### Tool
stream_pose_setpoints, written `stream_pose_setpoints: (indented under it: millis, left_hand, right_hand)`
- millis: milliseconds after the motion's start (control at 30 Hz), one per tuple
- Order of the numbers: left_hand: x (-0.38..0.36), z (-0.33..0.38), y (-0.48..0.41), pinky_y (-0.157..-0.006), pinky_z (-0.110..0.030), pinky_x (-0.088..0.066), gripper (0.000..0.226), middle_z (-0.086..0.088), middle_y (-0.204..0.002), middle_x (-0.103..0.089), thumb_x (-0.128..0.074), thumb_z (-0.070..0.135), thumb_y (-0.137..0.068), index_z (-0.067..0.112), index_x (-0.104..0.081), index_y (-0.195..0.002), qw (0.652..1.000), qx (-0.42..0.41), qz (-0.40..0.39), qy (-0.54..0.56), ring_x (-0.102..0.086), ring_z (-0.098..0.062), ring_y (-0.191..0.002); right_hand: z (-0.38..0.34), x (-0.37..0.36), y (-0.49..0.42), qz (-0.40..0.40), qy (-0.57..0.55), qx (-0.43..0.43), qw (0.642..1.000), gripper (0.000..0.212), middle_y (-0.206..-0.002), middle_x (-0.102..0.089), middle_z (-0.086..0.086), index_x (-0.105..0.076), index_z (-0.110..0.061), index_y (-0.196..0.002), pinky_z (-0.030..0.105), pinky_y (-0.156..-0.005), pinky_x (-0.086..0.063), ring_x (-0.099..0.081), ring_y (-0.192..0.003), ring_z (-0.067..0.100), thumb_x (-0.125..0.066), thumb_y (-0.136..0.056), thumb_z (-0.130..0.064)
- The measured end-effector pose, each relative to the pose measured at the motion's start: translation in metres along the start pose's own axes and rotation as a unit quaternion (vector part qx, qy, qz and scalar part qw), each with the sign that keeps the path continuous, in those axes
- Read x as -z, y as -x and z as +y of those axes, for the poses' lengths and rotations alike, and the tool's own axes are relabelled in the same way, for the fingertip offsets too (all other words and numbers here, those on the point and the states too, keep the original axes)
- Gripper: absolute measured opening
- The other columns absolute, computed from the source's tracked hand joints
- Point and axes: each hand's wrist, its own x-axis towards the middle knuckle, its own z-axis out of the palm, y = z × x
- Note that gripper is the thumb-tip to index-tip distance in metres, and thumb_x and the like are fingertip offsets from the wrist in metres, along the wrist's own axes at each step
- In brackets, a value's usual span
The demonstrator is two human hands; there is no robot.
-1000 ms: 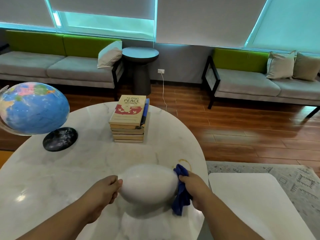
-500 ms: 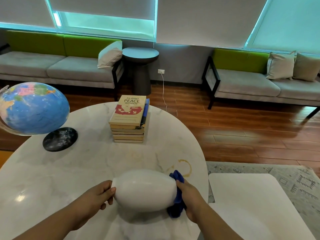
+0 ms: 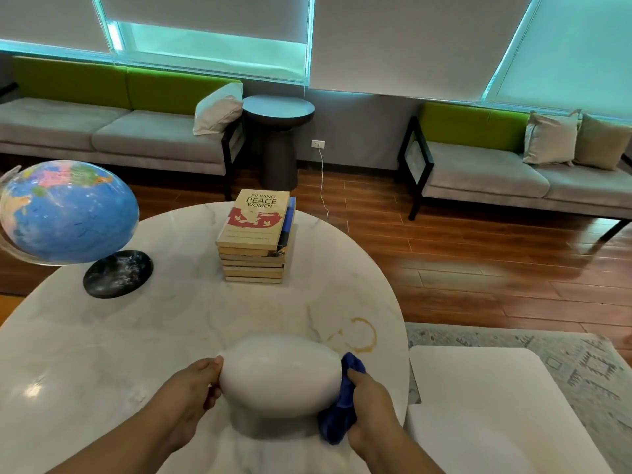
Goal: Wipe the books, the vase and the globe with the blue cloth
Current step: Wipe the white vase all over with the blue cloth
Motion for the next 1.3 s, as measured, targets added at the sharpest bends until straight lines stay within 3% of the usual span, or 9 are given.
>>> stream_pose_setpoints:
  millis: [233,333,433,600,700,800,967,1100,1300]
  left_hand:
    - [-0.017,0.020,-0.004,-0.030,-0.012,-0.033,0.023,-0.010,-0.068,-0.045,-0.049,0.017,-0.100,0.000,-0.053,-0.086,0.991,0.090,0.068,0.068,-0.041,-0.018,-0.053]
    - [-0.024,0.030,0.002,-0.031,-0.014,-0.037,0.023,-0.014,-0.079,-0.053,-0.053,0.020,-0.098,-0.002,-0.055,-0.102,0.992,0.093,0.054,0.060,-0.046,-0.016,-0.047]
    - [-0.032,0.043,0.009,-0.034,-0.016,-0.039,0.024,-0.014,-0.076,-0.055,-0.054,0.023,-0.098,0.000,-0.056,-0.100,0.996,0.071,0.055,0.002,-0.045,-0.014,-0.048]
    - [-0.044,0.072,0.011,-0.060,-0.030,-0.044,0.027,-0.014,-0.077,-0.056,-0.051,0.023,-0.099,0.001,-0.062,-0.109,0.988,-0.068,0.033,-0.137,-0.050,-0.022,-0.063]
    - [-0.059,0.091,0.009,-0.088,-0.038,-0.047,0.029,-0.013,-0.106,-0.063,-0.051,0.027,-0.098,0.009,-0.064,-0.116,0.931,-0.192,0.059,-0.305,-0.057,-0.030,-0.097]
    - [-0.077,0.107,0.011,-0.083,-0.027,-0.040,0.025,0.000,-0.102,-0.060,-0.048,0.030,-0.099,0.015,-0.065,-0.111,0.845,-0.279,0.061,-0.453,-0.051,-0.018,-0.091]
    - [-0.110,0.136,0.005,-0.097,-0.028,-0.041,0.035,-0.007,-0.131,-0.056,-0.041,0.030,-0.102,0.011,-0.052,-0.129,0.743,-0.264,0.006,-0.615,-0.054,-0.023,-0.117]
    - [-0.124,0.141,-0.001,-0.099,-0.031,-0.042,0.037,-0.008,-0.133,-0.054,-0.043,0.032,-0.101,0.012,-0.051,-0.131,0.701,-0.290,0.012,-0.651,-0.053,-0.026,-0.120]
    - [-0.118,0.124,-0.002,-0.095,-0.020,-0.037,0.039,0.003,-0.133,-0.039,-0.057,0.031,-0.094,0.020,-0.052,-0.131,0.710,-0.380,0.009,-0.593,-0.046,-0.013,-0.116]
  right_hand:
    - [0.011,-0.012,0.014,-0.031,0.192,0.255,0.947,0.017,-0.093,-0.059,0.004,-0.059,-0.007,-0.110,0.028,-0.068,-0.050,-0.057,-0.077,0.018,-0.049,-0.096,-0.007]
    - [0.026,-0.019,0.026,-0.098,0.333,0.415,0.841,0.027,-0.111,-0.047,-0.008,-0.058,-0.023,-0.119,0.008,-0.090,-0.039,-0.049,-0.094,-0.005,-0.056,-0.093,-0.016]
    - [0.025,-0.032,0.032,-0.164,0.455,0.502,0.717,0.038,-0.123,-0.045,-0.007,-0.058,-0.038,-0.121,0.006,-0.091,-0.030,-0.042,-0.109,0.004,-0.056,-0.089,-0.018]
    - [-0.021,-0.034,0.020,-0.124,0.412,0.397,0.811,0.035,-0.119,-0.043,-0.011,-0.059,-0.022,-0.124,0.008,-0.096,-0.032,-0.045,-0.108,0.006,-0.056,-0.091,-0.008]
    - [-0.033,-0.019,0.012,-0.089,0.398,0.361,0.839,0.027,-0.111,-0.046,-0.006,-0.059,-0.016,-0.119,0.019,-0.081,-0.052,-0.055,-0.091,0.013,-0.054,-0.093,-0.009]
    - [-0.034,-0.007,0.006,-0.067,0.407,0.328,0.850,0.016,-0.111,-0.052,0.005,-0.060,-0.014,-0.107,0.010,-0.056,-0.044,-0.055,-0.077,0.010,-0.052,-0.094,-0.009]
    - [-0.031,-0.004,-0.002,-0.070,0.417,0.295,0.857,0.017,-0.109,-0.060,0.009,-0.062,-0.020,-0.102,0.021,-0.067,-0.042,-0.059,-0.088,0.018,-0.051,-0.092,-0.011]
    - [-0.038,-0.005,0.001,-0.079,0.399,0.300,0.863,0.030,-0.108,-0.061,-0.002,-0.059,-0.036,-0.104,0.029,-0.084,-0.049,-0.060,-0.094,0.016,-0.051,-0.092,-0.010]
    - [-0.047,-0.016,0.003,-0.110,0.368,0.313,0.868,0.032,-0.102,-0.053,-0.018,-0.051,-0.032,-0.117,0.013,-0.070,-0.045,-0.057,-0.091,0.004,-0.065,-0.088,-0.033]
